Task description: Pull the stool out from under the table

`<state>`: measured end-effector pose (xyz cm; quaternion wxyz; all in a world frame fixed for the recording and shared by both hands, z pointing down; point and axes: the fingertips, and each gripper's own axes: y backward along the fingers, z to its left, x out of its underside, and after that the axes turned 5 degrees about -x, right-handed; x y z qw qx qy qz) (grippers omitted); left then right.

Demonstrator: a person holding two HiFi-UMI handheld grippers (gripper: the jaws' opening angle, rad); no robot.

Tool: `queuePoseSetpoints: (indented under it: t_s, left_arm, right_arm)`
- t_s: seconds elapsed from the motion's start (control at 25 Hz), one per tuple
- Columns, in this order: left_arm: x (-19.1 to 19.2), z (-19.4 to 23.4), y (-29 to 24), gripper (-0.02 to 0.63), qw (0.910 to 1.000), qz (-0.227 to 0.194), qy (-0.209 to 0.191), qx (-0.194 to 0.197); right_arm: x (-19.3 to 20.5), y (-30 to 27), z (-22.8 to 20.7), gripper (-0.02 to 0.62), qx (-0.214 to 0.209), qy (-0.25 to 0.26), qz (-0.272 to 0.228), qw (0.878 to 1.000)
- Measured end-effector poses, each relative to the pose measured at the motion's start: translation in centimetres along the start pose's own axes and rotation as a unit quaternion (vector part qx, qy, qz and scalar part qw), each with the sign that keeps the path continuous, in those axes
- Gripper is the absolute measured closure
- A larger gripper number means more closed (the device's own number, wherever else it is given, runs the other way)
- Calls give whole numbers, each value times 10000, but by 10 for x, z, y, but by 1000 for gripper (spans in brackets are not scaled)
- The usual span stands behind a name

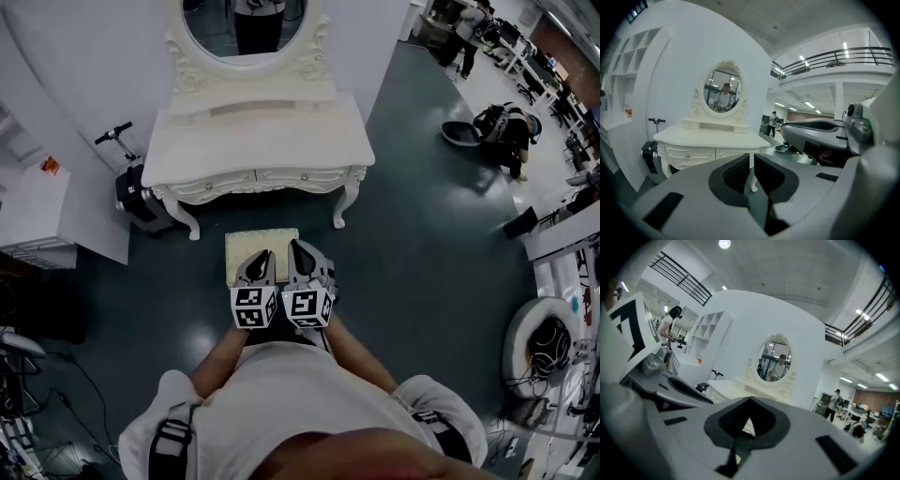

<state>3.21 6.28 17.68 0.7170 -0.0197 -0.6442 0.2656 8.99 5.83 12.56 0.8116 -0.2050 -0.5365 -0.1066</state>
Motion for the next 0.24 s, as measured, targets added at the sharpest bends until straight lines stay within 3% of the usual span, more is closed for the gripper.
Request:
queuePoseSetpoints:
  t_s: [0.24]
  left_arm:
    - [3,-1,1,571,10000,-20,-87,27]
  right_arm:
    - [-5,4,0,581,107,258,-101,9996]
